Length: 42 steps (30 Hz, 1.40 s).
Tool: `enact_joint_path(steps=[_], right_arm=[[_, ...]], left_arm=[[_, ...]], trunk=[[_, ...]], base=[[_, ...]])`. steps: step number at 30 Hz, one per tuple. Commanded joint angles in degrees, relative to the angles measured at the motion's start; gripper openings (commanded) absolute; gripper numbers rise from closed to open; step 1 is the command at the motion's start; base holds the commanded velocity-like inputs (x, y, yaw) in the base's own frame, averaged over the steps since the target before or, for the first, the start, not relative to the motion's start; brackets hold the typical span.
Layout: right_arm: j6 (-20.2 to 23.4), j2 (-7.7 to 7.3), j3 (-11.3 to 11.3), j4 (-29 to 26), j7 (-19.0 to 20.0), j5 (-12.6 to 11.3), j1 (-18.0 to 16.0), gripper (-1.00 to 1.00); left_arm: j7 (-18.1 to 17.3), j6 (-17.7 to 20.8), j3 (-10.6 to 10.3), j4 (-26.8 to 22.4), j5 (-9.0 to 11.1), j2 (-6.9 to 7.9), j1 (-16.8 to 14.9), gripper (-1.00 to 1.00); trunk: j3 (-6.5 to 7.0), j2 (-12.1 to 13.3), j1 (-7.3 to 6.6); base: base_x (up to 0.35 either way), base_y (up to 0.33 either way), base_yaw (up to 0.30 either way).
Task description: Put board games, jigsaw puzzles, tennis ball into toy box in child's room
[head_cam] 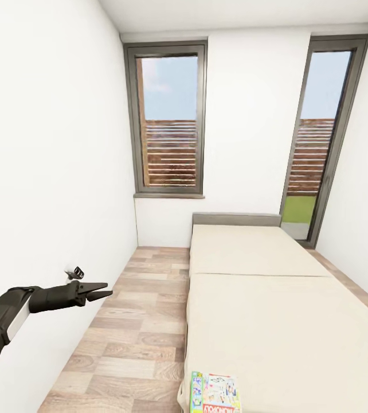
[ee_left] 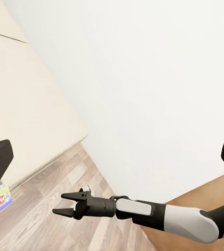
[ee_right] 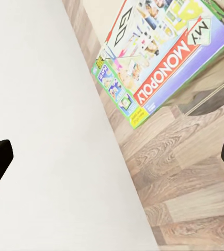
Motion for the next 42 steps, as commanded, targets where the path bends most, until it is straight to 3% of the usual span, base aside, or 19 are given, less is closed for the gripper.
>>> enact_joint_path(steps=[1,28,42], right_arm=[[0.5,0.01,-0.2,0.0,0.1,-0.3,-0.1,1.00],[0.5,0.06,-0.1,0.1,1.2,-0.3,-1.0,1.00],[1.4,0.06,-0.2,0.2,5.8,-0.7,-1.3,1.00]], left_arm=[[-0.2,0.6,-0.2,0.0,0.2,0.07,-0.1,1.00],[-0.2,0.4,-0.2,0.0,0.3,0.08,-0.1,1.00],[-0.2,0.3,-0.1,0.0,0.4,0.07,-0.1,1.00]], trunk=[[-0.26,-0.5,0.23],[-5.11,-11.3,6.16],[-7.62,-16.9,9.23]], base=[[0.000,0.000,0.000],[0.000,0.000,0.000],[0.000,0.000,0.000]])
